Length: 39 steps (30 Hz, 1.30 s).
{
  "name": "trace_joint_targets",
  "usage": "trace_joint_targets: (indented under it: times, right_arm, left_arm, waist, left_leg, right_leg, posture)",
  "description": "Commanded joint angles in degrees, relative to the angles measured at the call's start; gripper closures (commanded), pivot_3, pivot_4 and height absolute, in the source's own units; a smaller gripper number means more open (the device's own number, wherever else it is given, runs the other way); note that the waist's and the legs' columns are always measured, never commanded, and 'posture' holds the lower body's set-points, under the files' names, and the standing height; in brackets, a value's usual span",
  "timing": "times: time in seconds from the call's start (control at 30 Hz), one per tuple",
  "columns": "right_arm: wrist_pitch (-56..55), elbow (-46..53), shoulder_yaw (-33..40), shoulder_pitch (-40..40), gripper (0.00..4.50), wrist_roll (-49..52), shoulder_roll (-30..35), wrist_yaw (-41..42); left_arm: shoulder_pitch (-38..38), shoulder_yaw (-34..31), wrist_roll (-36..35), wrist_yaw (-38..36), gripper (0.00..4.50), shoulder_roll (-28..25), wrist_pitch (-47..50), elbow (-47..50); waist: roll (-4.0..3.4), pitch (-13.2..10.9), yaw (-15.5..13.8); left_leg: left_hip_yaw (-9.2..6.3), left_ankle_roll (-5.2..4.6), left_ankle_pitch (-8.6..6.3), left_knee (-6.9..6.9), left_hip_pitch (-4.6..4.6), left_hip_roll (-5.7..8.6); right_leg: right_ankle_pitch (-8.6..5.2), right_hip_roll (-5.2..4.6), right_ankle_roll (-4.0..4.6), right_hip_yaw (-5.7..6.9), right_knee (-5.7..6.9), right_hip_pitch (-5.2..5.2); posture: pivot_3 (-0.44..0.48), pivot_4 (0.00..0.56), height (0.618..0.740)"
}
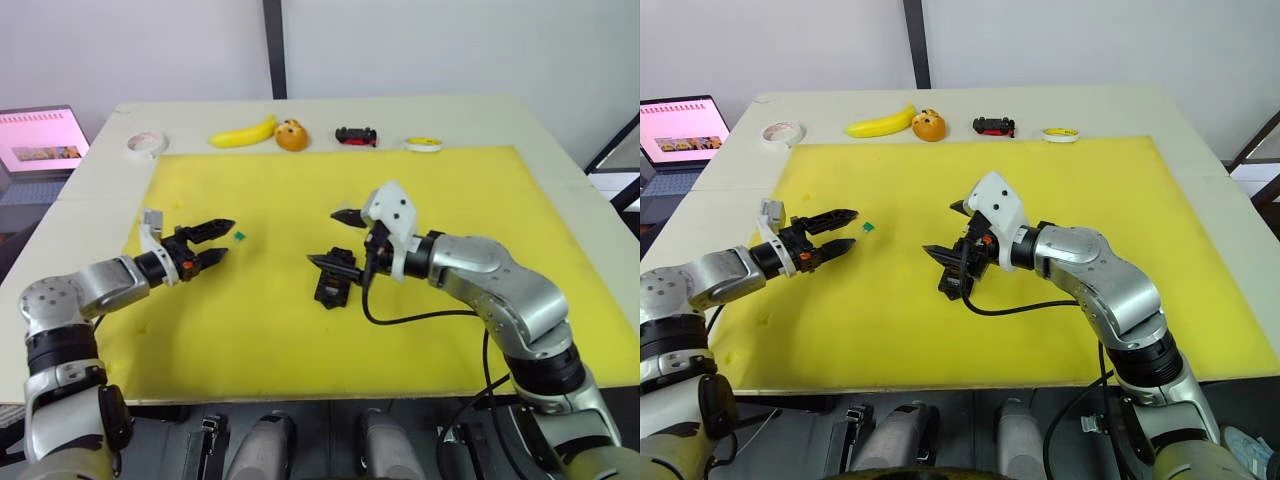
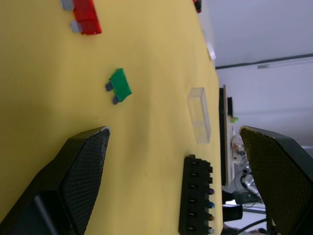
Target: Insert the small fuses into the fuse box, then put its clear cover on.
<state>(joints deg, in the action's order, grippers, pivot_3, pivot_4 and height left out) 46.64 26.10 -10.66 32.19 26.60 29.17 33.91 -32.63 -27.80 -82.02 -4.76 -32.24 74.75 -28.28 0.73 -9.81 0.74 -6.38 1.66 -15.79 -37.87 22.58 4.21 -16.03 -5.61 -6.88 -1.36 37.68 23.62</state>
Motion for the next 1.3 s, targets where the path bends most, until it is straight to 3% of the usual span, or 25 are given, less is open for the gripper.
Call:
trace_joint_targets:
  times: [0.03, 0.57, 1.1, 1.2, 1.23, 1.3]
  right_arm:
    - [-1.1, 1.0, 1.2, 0.9, 0.03, -0.8, -0.8, -1.1]
    - [-0.1, 2.6, 2.6, -0.8, 0.03, -1.3, -1.0, -3.1]
    - [0.1, 3.1, 3.1, -1.7, 0.03, -1.6, 1.0, -2.0]
    - [0.1, 3.1, 3.2, -1.5, 0.0, -1.6, 1.2, -2.0]
    - [0.3, 3.1, 3.3, -1.5, 0.0, -1.5, 1.1, -2.0]
    - [0.4, 3.4, 3.3, -1.6, 0.0, -1.4, 1.2, -1.9]
  left_arm:
    - [-2.4, -0.6, 2.7, -1.4, 0.0, 0.3, -0.9, -1.3]
    - [-6.0, -2.8, 12.0, -1.8, 0.0, 6.7, -5.8, -4.2]
    - [-7.1, -5.1, 17.6, -3.2, 0.0, 9.3, -7.4, -7.4]
    - [-6.9, -4.7, 18.6, -4.2, 0.83, 9.2, -6.9, -7.7]
    - [-6.9, -4.4, 19.0, -4.8, 1.31, 9.1, -6.6, -7.7]
    - [-6.8, -4.0, 20.2, -5.6, 1.31, 9.0, -6.4, -8.0]
  waist:
    - [0.0, 0.0, 0.0]
    - [0.0, 0.0, -0.3]
    - [-0.02, 0.0, -0.4]
    - [-0.02, 0.0, -0.3]
    - [-0.02, 0.0, -0.3]
    - [-0.02, 0.0, -0.3]
  left_leg:
    - [0.0, 0.0, 0.0, 0.0, 0.0, 0.0]
    - [-0.03, -0.05, -0.02, -0.02, -0.02, 0.02]
    - [-0.08, -0.14, -0.07, -0.02, -0.09, 0.04]
    - [-0.08, -0.16, -0.08, -0.02, -0.1, 0.04]
    - [-0.08, -0.16, -0.09, -0.02, -0.1, 0.04]
    - [-0.08, -0.15, -0.08, -0.02, -0.1, 0.04]
  right_leg:
    - [0.0, 0.0, 0.0, 0.0, 0.01, 0.01]
    - [0.0, -0.01, 0.0, 0.02, 0.01, -0.08]
    - [0.0, -0.02, 0.0, 0.04, 0.01, -0.18]
    - [0.0, -0.01, 0.0, 0.05, 0.01, -0.18]
    - [0.0, -0.02, 0.0, 0.05, 0.01, -0.18]
    - [0.0, -0.01, 0.0, 0.05, 0.01, -0.17]
  posture:
    - [0.0, 0.15, 0.74]
    - [0.0, 0.15, 0.74]
    - [0.0, 0.15, 0.74]
    - [0.0, 0.15, 0.74]
    - [0.0, 0.15, 0.74]
    - [0.0, 0.15, 0.74]
